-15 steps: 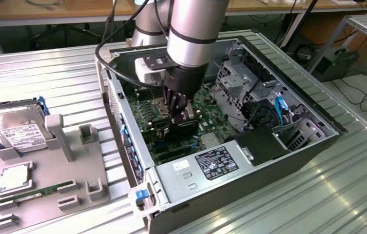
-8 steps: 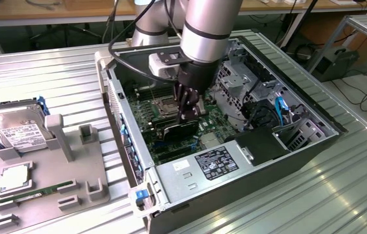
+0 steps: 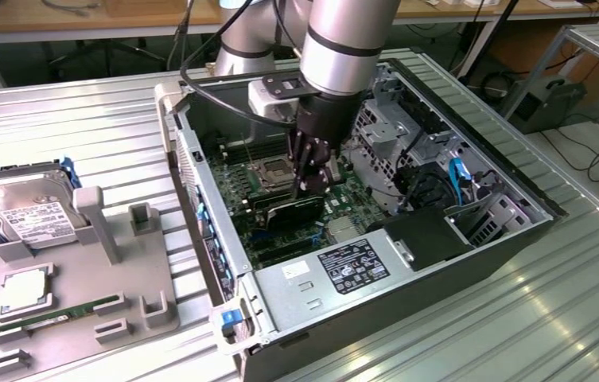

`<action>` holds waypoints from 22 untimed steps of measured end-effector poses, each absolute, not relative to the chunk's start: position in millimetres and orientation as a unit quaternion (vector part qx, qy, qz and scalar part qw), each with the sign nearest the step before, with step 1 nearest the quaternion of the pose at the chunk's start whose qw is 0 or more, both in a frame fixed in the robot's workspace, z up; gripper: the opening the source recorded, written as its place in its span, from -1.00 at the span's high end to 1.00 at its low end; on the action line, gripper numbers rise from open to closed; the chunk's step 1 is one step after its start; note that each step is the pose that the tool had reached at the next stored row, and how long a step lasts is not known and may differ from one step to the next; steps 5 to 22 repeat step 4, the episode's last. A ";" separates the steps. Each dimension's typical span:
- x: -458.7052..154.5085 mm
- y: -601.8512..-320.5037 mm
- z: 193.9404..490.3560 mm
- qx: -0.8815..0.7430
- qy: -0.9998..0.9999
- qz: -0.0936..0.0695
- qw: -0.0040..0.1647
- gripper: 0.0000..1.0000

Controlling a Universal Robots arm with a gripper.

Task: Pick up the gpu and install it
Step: 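Press down on the gpu until it lock into place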

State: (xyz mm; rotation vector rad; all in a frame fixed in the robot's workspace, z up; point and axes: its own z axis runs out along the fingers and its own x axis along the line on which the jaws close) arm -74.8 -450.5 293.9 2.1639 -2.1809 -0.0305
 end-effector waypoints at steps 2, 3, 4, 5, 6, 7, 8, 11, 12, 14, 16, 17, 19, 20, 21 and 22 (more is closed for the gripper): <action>-74.8 -450.5 293.9 0.704 -0.709 -0.010 0.035 0.79; -74.8 -450.5 293.9 0.704 -0.709 -0.010 0.035 0.79; -74.8 -450.5 293.9 0.704 -0.709 -0.010 0.035 0.79; -74.8 -450.5 293.9 0.704 -0.709 -0.010 0.035 0.79; -74.8 -450.5 293.9 0.704 -0.709 -0.010 0.035 0.79; -74.8 -450.5 293.9 0.704 -0.709 -0.010 0.035 0.79; -74.8 -450.5 293.9 0.704 -0.709 -0.010 0.035 0.79; -74.8 -450.5 293.9 0.704 -0.709 -0.010 0.035 0.79; -74.8 -450.5 293.9 0.704 -0.709 -0.010 0.035 0.79; -74.8 -450.5 293.9 0.704 -0.709 -0.010 0.035 0.79; -74.8 -450.5 293.9 0.704 -0.709 -0.010 0.035 0.79; -74.8 -450.5 293.9 0.704 -0.709 -0.010 0.035 0.79; -74.8 -450.5 293.9 0.704 -0.709 -0.010 0.035 0.79; -74.8 -450.5 293.9 0.704 -0.709 -0.010 0.035 0.79; -74.8 -450.5 293.9 0.704 -0.709 -0.010 0.035 0.79; -74.8 -450.5 293.9 0.704 -0.709 -0.010 0.035 0.79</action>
